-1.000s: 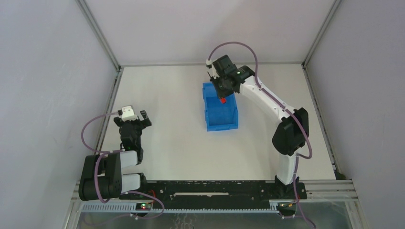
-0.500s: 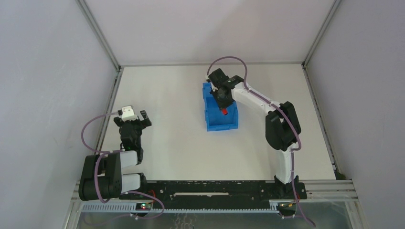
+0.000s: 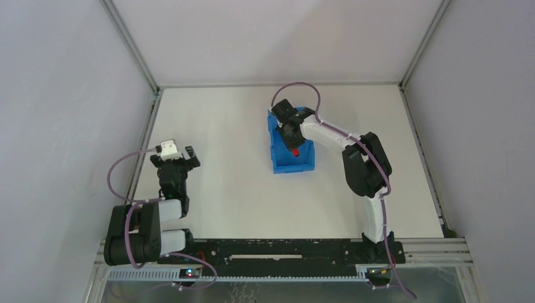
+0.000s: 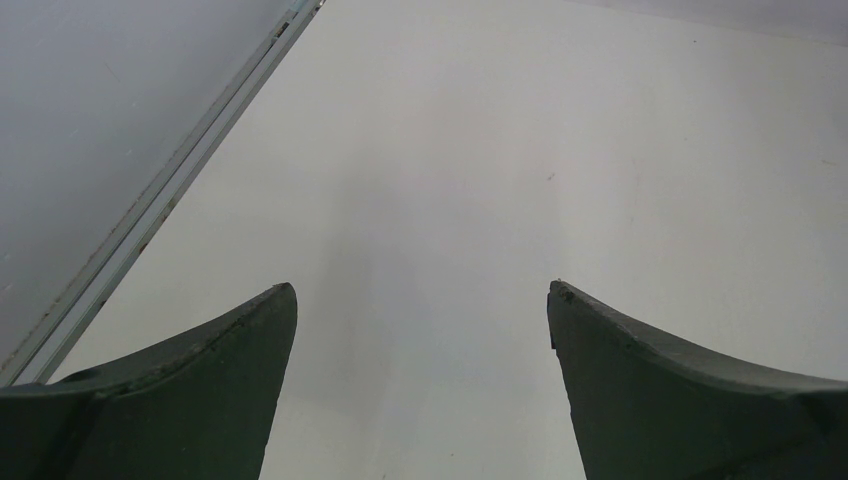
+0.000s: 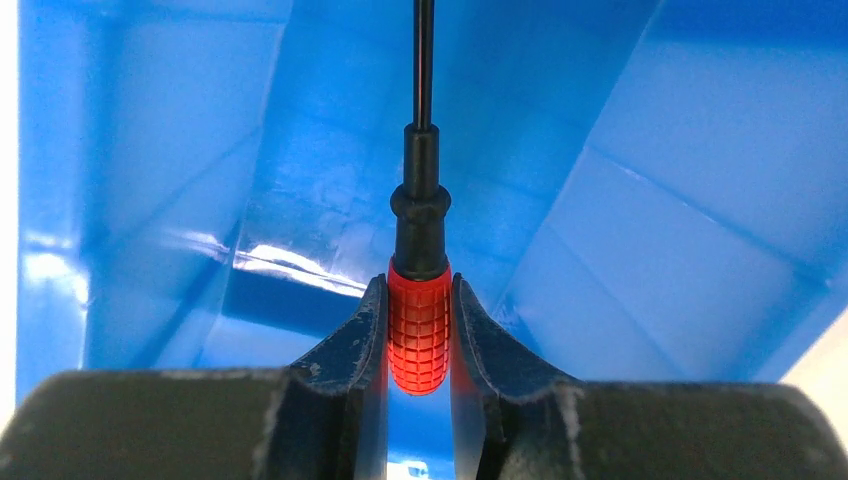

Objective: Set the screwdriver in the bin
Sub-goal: Place the screwdriver in the bin.

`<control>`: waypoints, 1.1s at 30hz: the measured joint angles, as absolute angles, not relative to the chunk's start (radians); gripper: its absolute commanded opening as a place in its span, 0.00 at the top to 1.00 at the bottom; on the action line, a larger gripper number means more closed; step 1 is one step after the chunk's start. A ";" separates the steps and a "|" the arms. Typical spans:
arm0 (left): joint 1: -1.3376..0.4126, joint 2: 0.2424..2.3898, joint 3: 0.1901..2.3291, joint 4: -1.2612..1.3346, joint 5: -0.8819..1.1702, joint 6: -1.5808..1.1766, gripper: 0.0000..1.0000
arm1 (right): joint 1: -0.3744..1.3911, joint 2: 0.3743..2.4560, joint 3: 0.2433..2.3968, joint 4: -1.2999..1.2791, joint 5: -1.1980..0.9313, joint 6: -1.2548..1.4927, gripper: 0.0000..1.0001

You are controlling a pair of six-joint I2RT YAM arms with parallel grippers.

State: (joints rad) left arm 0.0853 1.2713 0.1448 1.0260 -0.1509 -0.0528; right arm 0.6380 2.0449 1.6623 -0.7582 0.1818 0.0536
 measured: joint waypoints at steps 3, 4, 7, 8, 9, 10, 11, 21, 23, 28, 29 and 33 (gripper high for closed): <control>0.085 1.271 0.145 1.026 -0.151 -0.053 0.00 | 0.638 2.059 1.656 -0.741 0.186 0.057 0.83; 0.085 1.271 0.145 1.026 -0.151 -0.053 0.00 | 0.638 2.062 1.654 -0.738 0.188 0.058 0.81; 0.085 1.271 0.145 1.026 -0.151 -0.053 0.00 | 0.638 2.069 1.651 -0.733 0.198 0.059 0.76; 0.085 1.271 0.145 1.026 -0.151 -0.053 0.00 | 0.638 2.069 1.650 -0.731 0.201 0.059 0.73; 0.085 1.271 0.145 1.026 -0.151 -0.053 0.00 | 0.638 2.070 1.650 -0.731 0.202 0.059 0.72; 0.085 1.271 0.145 1.026 -0.151 -0.053 0.00 | 0.638 2.070 1.650 -0.728 0.204 0.060 0.70; 0.085 1.271 0.145 1.026 -0.151 -0.053 0.00 | 0.638 2.070 1.650 -0.726 0.205 0.061 0.69; 0.085 1.271 0.145 1.026 -0.151 -0.053 0.00 | 0.643 2.069 1.650 -0.720 0.211 0.070 0.56; 0.085 1.271 0.145 1.026 -0.151 -0.053 0.00 | 0.645 2.069 1.650 -0.720 0.212 0.070 0.56; 0.085 1.271 0.145 1.026 -0.151 -0.053 0.00 | 0.645 2.069 1.650 -0.721 0.220 0.070 0.56; 0.085 1.271 0.145 1.026 -0.151 -0.053 0.00 | 0.646 2.068 1.650 -0.722 0.225 0.071 0.56; 0.085 1.271 0.145 1.026 -0.151 -0.053 0.00 | 0.647 2.043 1.653 -0.735 0.239 0.074 0.54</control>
State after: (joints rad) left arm 0.0853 1.2713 0.1448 1.0260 -0.1509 -0.0528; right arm 0.6468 2.0426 1.6531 -0.7353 0.2394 0.0742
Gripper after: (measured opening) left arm 0.997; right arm 0.444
